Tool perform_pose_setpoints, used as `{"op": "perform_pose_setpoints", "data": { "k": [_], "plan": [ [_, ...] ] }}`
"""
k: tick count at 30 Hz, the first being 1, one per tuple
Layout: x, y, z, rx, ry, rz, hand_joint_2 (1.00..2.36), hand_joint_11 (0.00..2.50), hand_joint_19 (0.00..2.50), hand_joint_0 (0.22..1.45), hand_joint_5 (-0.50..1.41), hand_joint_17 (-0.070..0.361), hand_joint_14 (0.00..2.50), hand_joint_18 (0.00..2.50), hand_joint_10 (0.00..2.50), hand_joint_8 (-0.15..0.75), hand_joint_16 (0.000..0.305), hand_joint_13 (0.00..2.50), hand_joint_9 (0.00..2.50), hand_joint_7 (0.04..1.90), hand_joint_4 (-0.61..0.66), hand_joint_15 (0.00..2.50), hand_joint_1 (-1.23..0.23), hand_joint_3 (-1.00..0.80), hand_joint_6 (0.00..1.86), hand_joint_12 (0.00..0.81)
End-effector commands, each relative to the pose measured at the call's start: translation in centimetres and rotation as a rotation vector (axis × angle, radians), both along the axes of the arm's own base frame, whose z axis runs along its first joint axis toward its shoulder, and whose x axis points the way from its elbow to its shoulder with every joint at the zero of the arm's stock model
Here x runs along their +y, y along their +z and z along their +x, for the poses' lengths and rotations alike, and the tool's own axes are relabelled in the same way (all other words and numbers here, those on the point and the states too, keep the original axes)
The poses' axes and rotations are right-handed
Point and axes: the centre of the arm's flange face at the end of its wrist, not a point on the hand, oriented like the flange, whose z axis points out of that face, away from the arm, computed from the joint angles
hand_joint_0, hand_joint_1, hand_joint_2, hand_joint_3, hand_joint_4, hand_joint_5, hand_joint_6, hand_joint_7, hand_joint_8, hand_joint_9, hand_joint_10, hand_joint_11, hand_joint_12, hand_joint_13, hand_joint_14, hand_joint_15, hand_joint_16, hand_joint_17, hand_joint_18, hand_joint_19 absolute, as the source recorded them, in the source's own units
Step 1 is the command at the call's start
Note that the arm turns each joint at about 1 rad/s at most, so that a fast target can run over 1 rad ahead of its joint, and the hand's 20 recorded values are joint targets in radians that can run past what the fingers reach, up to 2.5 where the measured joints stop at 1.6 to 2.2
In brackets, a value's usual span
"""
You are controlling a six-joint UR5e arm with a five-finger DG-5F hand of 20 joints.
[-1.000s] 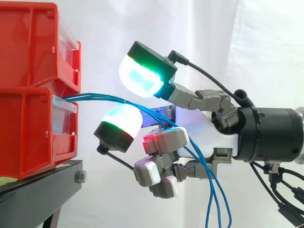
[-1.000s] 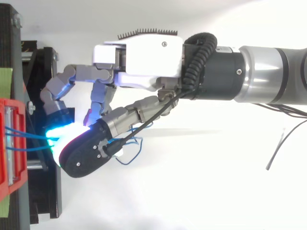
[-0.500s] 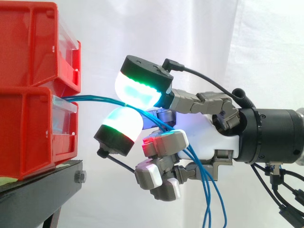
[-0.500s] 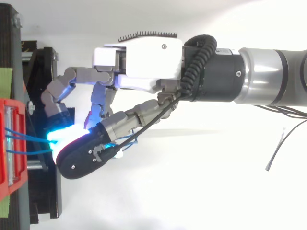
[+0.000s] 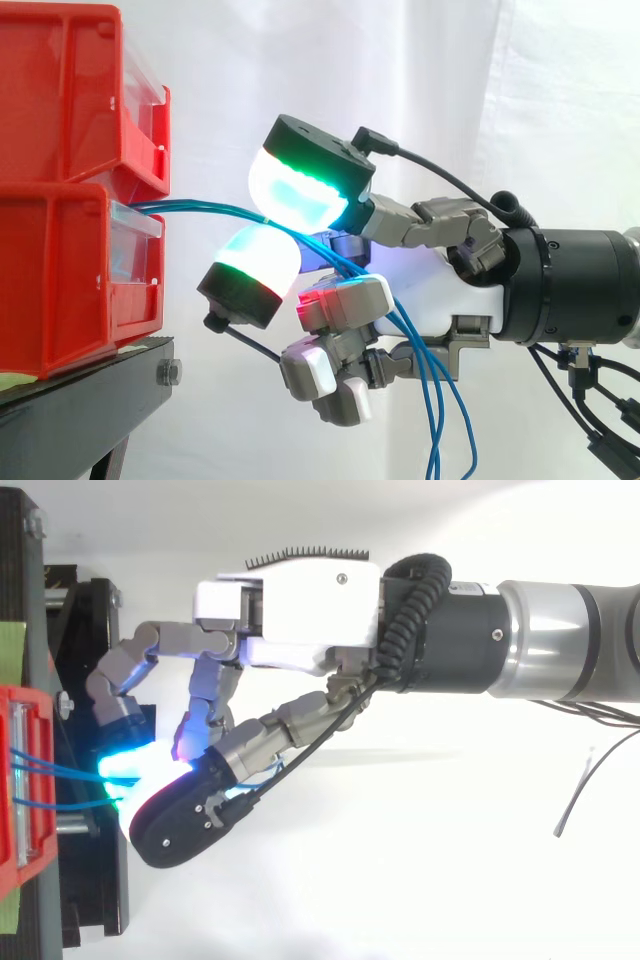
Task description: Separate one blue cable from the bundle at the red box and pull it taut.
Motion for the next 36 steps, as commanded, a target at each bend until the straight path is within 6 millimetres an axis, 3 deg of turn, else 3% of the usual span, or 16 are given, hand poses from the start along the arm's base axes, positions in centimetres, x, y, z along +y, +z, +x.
{"op": "perform_pose_setpoints", "data": {
  "k": [1, 12, 16, 22, 27, 30, 36],
  "plan": [
    [0.13, 0.03, 0.01, 0.0, 0.003, 0.0, 1.0, 1.2, 0.81, 0.7, -0.15, 0.11, 0.03, 1.06, 0.03, 0.32, 0.049, 1.15, 1.38, 1.18, 0.04, 0.65, -0.82, -0.5, 0.87, 0.364],
    [0.01, -0.04, -0.04, 0.002, 0.001, 0.002, 1.0, 1.19, 0.81, 0.67, -0.15, 0.109, 0.03, 1.06, 0.03, 0.323, 0.049, 1.16, 1.4, 1.16, 0.06, 0.66, -0.8, -0.5, 0.87, 0.366],
    [-0.11, -0.04, -0.05, 0.002, 0.0, 0.002, 1.0, 1.18, 0.82, 0.59, -0.14, 0.111, 0.02, 1.06, 0.03, 0.321, 0.049, 1.15, 1.4, 1.13, 0.1, 0.66, -0.77, -0.5, 0.86, 0.366],
    [-0.21, -0.13, -0.11, 0.005, 0.001, 0.001, 1.0, 1.15, 0.82, 0.54, -0.14, 0.115, 0.02, 1.08, 0.03, 0.323, 0.051, 1.16, 1.4, 1.09, 0.11, 0.65, -0.57, -0.5, 0.82, 0.378],
    [-0.21, -0.06, -0.08, 0.004, 0.001, 0.002, 1.0, 1.14, 0.81, 0.55, -0.14, 0.115, 0.03, 1.08, 0.03, 0.323, 0.051, 1.16, 1.39, 1.08, 0.12, 0.65, -0.51, -0.5, 0.82, 0.377],
    [-0.24, -0.15, -0.12, 0.007, -0.002, 0.002, 1.0, 1.15, 0.83, 0.6, -0.14, 0.111, 0.03, 1.06, 0.03, 0.31, 0.05, 1.15, 1.37, 1.1, 0.11, 0.65, -0.52, -0.5, 0.82, 0.373],
    [-0.24, -0.13, -0.11, 0.005, -0.002, 0.002, 1.0, 1.17, 0.82, 0.67, -0.15, 0.114, 0.02, 1.04, 0.03, 0.312, 0.05, 1.12, 1.31, 1.12, 0.08, 0.66, -0.75, -0.45, 0.84, 0.375]
  ]
}}
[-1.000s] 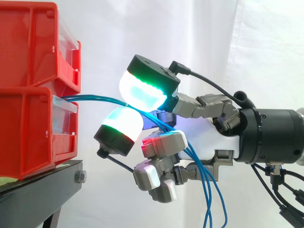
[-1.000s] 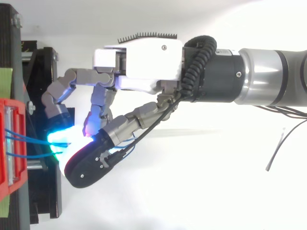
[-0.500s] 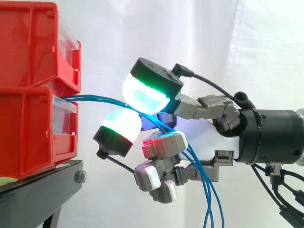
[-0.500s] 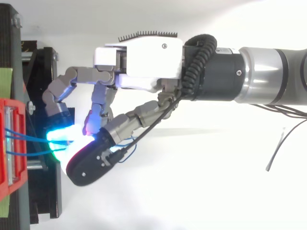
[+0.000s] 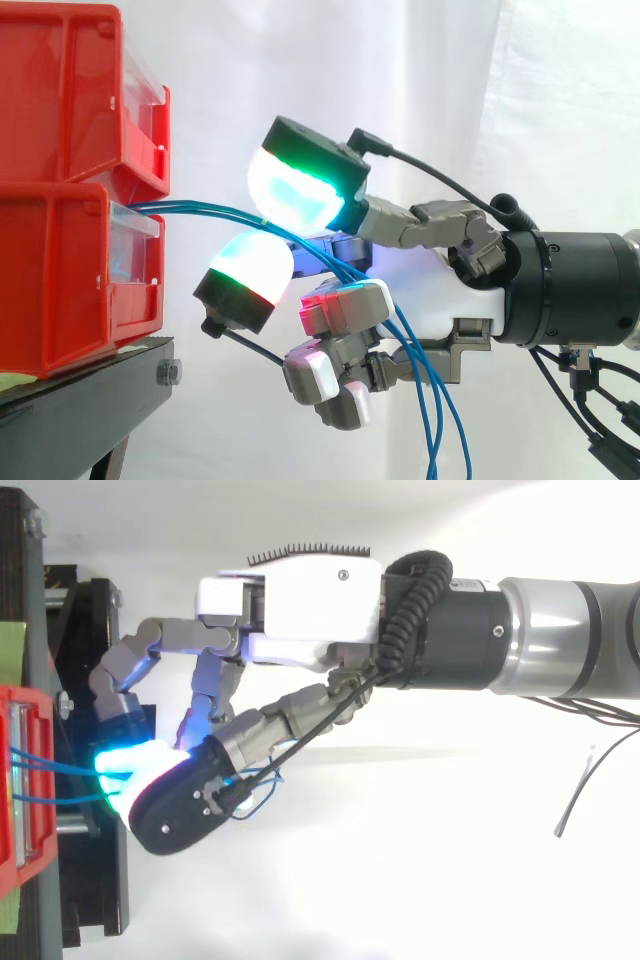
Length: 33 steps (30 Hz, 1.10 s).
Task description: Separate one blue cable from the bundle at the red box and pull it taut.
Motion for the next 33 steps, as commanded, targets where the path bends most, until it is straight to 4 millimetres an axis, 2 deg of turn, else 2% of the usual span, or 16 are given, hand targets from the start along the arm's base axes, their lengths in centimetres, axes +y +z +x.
{"op": "perform_pose_setpoints", "data": {
  "k": [1, 5, 7, 10, 13, 15, 17, 22, 25, 27, 30, 33],
  "plan": [
    [0.0, -0.01, 0.0, 0.0, 0.0, 0.0, 1.01, 1.18, 0.82, 0.67, -0.16, 0.113, 0.02, 1.03, 0.03, 0.317, 0.05, 1.11, 1.3, 1.11, 0.07, 0.66, -0.78, -0.43, 0.84, 0.37],
    [-0.01, -0.1, -0.05, 0.003, 0.0, 0.0, 1.01, 1.19, 0.8, 0.73, -0.17, 0.112, 0.03, 1.01, 0.03, 0.315, 0.05, 1.09, 1.26, 1.17, 0.02, 0.65, -0.87, -0.41, 0.86, 0.365],
    [-0.01, -0.22, -0.04, 0.005, 0.0, 0.0, 1.0, 1.21, 0.77, 0.8, -0.18, 0.111, 0.02, 0.98, 0.03, 0.298, 0.049, 1.08, 1.23, 1.19, -0.03, 0.65, -0.92, -0.49, 0.89, 0.354],
    [-0.01, -0.1, -0.05, 0.003, 0.0, 0.0, 1.0, 1.2, 0.75, 0.84, -0.2, 0.109, 0.02, 0.94, 0.03, 0.291, 0.049, 1.06, 1.18, 1.15, -0.01, 0.65, -0.91, -0.5, 0.91, 0.35],
    [0.12, -0.1, -0.04, 0.003, 0.001, 0.0, 1.0, 1.19, 0.72, 0.77, -0.2, 0.11, 0.03, 0.97, 0.03, 0.289, 0.049, 1.06, 1.18, 1.06, 0.07, 0.64, -0.89, -0.5, 0.91, 0.349],
    [0.11, -0.19, -0.09, 0.006, 0.001, 0.0, 1.0, 1.23, 0.77, 0.62, -0.2, 0.111, 0.03, 0.97, 0.03, 0.296, 0.049, 1.07, 1.2, 1.05, 0.09, 0.65, -0.9, -0.5, 0.91, 0.353],
    [0.14, -0.2, -0.1, 0.008, 0.004, -0.001, 1.0, 1.24, 0.78, 0.52, -0.19, 0.122, 0.03, 1.04, 0.03, 0.326, 0.054, 1.1, 1.27, 1.01, 0.11, 0.66, -0.85, -0.5, 0.9, 0.372],
    [0.14, -0.2, -0.1, 0.008, 0.004, -0.001, 1.0, 1.21, 0.78, 0.46, -0.18, 0.133, 0.02, 1.1, 0.03, 0.342, 0.059, 1.14, 1.31, 0.95, 0.13, 0.64, -0.72, -0.5, 0.89, 0.397],
    [0.14, -0.2, -0.1, 0.008, 0.004, -0.001, 1.0, 1.2, 0.81, 0.51, -0.18, 0.125, 0.02, 1.08, 0.03, 0.317, 0.055, 1.14, 1.31, 0.97, 0.13, 0.65, -0.57, -0.5, 0.86, 0.383],
    [0.27, -0.2, -0.09, 0.008, 0.006, -0.001, 1.0, 1.2, 0.83, 0.56, -0.17, 0.119, 0.02, 1.06, 0.03, 0.308, 0.053, 1.13, 1.31, 0.99, 0.11, 0.66, -0.54, -0.5, 0.85, 0.371],
    [0.24, -0.2, -0.09, 0.008, 0.003, -0.001, 1.0, 1.22, 0.85, 0.64, -0.17, 0.114, 0.03, 1.05, 0.03, 0.303, 0.051, 1.14, 1.32, 1.03, 0.09, 0.67, -0.58, -0.5, 0.84, 0.368],
    [0.24, -0.2, -0.09, 0.008, 0.003, -0.001, 1.01, 1.24, 0.84, 0.64, -0.17, 0.116, 0.03, 1.05, 0.03, 0.31, 0.051, 1.14, 1.3, 1.08, 0.07, 0.67, -0.68, -0.4, 0.85, 0.372]
  ]
}}
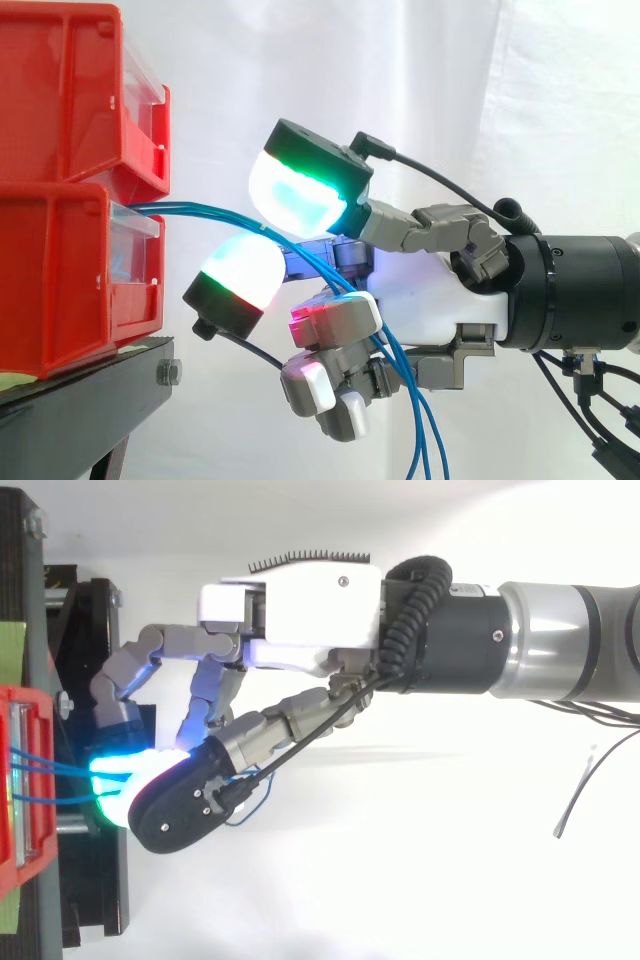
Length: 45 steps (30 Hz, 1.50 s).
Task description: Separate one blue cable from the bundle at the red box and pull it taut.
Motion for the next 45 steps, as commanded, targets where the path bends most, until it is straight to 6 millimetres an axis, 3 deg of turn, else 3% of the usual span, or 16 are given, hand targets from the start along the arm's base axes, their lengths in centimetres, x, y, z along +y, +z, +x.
{"op": "perform_pose_setpoints", "data": {
  "k": [1, 5, 11, 16, 19, 23, 26, 31, 36, 41, 45],
  "plan": [
    [0.03, 0.02, 0.01, 0.0, 0.002, 0.0, 1.01, 1.23, 0.83, 0.64, -0.17, 0.117, 0.03, 1.05, 0.03, 0.303, 0.052, 1.13, 1.29, 1.11, 0.07, 0.68, -0.73, -0.34, 0.85, 0.372],
    [0.03, 0.02, 0.01, 0.0, 0.002, 0.0, 1.01, 1.24, 0.81, 0.69, -0.18, 0.115, 0.03, 1.02, 0.03, 0.302, 0.051, 1.11, 1.27, 1.15, 0.0, 0.67, -0.84, -0.33, 0.86, 0.367],
    [0.03, 0.02, 0.01, 0.0, 0.002, 0.0, 1.0, 1.24, 0.78, 0.81, -0.19, 0.111, 0.03, 0.98, 0.03, 0.294, 0.049, 1.1, 1.25, 1.12, -0.02, 0.66, -0.91, -0.5, 0.9, 0.354],
    [0.16, 0.02, 0.02, 0.0, 0.003, 0.0, 1.0, 1.26, 0.77, 0.71, -0.18, 0.11, 0.03, 0.99, 0.03, 0.301, 0.049, 1.1, 1.3, 1.09, 0.05, 0.67, -0.9, -0.5, 0.9, 0.346],
    [0.0, -0.05, -0.02, 0.001, -0.001, 0.0, 1.0, 1.26, 0.8, 0.56, -0.17, 0.115, 0.03, 1.01, 0.03, 0.312, 0.051, 1.13, 1.34, 1.09, 0.08, 0.67, -0.83, -0.5, 0.9, 0.357],
    [0.03, 0.02, 0.01, 0.0, 0.002, 0.0, 1.0, 1.23, 0.79, 0.48, -0.16, 0.129, 0.02, 1.07, 0.03, 0.33, 0.057, 1.16, 1.36, 1.04, 0.1, 0.66, -0.68, -0.5, 0.89, 0.388],
    [0.03, -0.01, -0.02, 0.003, 0.002, 0.001, 1.0, 1.2, 0.79, 0.48, -0.16, 0.13, 0.02, 1.08, 0.03, 0.325, 0.058, 1.16, 1.37, 1.03, 0.1, 0.66, -0.62, -0.5, 0.88, 0.387],
    [0.16, -0.01, -0.01, 0.003, 0.004, 0.001, 1.0, 1.21, 0.83, 0.59, -0.16, 0.114, 0.03, 1.02, 0.03, 0.296, 0.051, 1.16, 1.37, 1.09, 0.06, 0.67, -0.52, -0.5, 0.87, 0.364],
    [0.03, -0.03, -0.04, 0.004, 0.002, 0.001, 1.0, 1.23, 0.84, 0.64, -0.16, 0.113, 0.03, 1.01, 0.03, 0.288, 0.05, 1.15, 1.37, 1.12, 0.01, 0.68, -0.65, -0.49, 0.87, 0.358],
    [0.03, 0.05, 0.0, 0.003, 0.002, 0.001, 1.01, 1.25, 0.83, 0.68, -0.16, 0.114, 0.03, 1.01, 0.03, 0.295, 0.051, 1.14, 1.35, 1.22, -0.01, 0.68, -0.83, -0.33, 0.87, 0.359],
    [0.0, 0.05, 0.0, 0.003, -0.001, 0.001, 1.01, 1.25, 0.8, 0.75, -0.17, 0.111, 0.03, 0.99, 0.03, 0.298, 0.05, 1.13, 1.32, 1.24, -0.07, 0.68, -0.88, -0.38, 0.89, 0.351]
  ]
}}
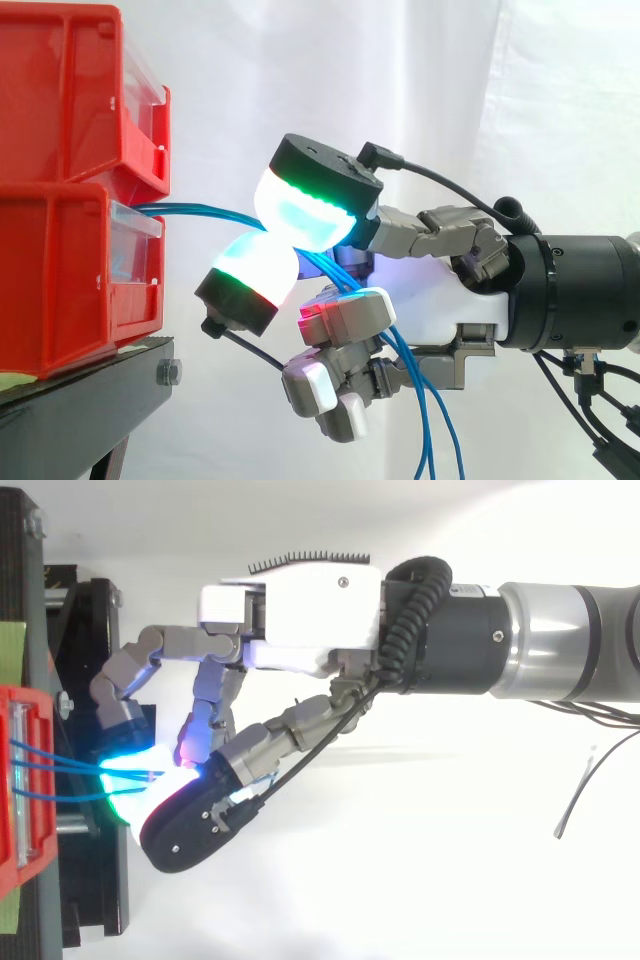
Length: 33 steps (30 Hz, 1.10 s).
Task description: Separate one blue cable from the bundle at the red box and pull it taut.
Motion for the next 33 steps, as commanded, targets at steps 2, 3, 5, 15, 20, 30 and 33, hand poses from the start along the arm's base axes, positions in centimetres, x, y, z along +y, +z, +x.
{"op": "perform_pose_setpoints", "data": {
  "k": [2, 3, 5, 15, 20, 30, 33],
  "plan": [
    [0.0, 0.02, 0.01, 0.0, 0.0, 0.0, 1.0, 1.26, 0.77, 0.79, -0.17, 0.11, 0.03, 0.97, 0.03, 0.297, 0.049, 1.12, 1.31, 1.21, -0.11, 0.67, -0.89, -0.47, 0.91, 0.346],
    [0.0, 0.02, 0.01, 0.0, 0.0, 0.0, 1.0, 1.25, 0.77, 0.8, -0.18, 0.11, 0.03, 0.96, 0.03, 0.293, 0.049, 1.11, 1.3, 1.19, -0.11, 0.67, -0.89, -0.5, 0.91, 0.343],
    [0.13, 0.02, 0.02, 0.0, 0.002, 0.0, 1.0, 1.25, 0.75, 0.8, -0.18, 0.109, 0.03, 0.97, 0.03, 0.29, 0.049, 1.11, 1.3, 1.15, -0.09, 0.67, -0.9, -0.5, 0.91, 0.34],
    [0.01, 0.03, 0.02, -0.002, 0.0, 0.0, 1.0, 1.22, 0.78, 0.46, -0.16, 0.135, 0.03, 1.07, 0.03, 0.334, 0.06, 1.17, 1.37, 1.05, 0.09, 0.66, -0.68, -0.5, 0.9, 0.39],
    [0.0, 0.02, 0.01, 0.0, 0.0, 0.0, 1.0, 1.19, 0.8, 0.49, -0.16, 0.13, 0.02, 1.07, 0.03, 0.324, 0.058, 1.18, 1.4, 1.02, 0.09, 0.67, -0.5, -0.5, 0.88, 0.386],
    [0.01, 0.09, 0.04, -0.002, 0.0, 0.0, 1.01, 1.2, 0.81, 0.59, -0.15, 0.138, 0.03, 1.1, 0.03, 0.34, 0.061, 1.19, 1.4, 1.11, 0.07, 0.66, -0.66, -0.24, 0.87, 0.404],
    [0.01, 0.09, 0.04, -0.002, 0.0, 0.0, 1.02, 1.24, 0.82, 0.6, -0.16, 0.136, 0.02, 1.09, 0.03, 0.338, 0.06, 1.18, 1.37, 1.15, 0.07, 0.67, -0.77, -0.15, 0.88, 0.397]
  ]
}}
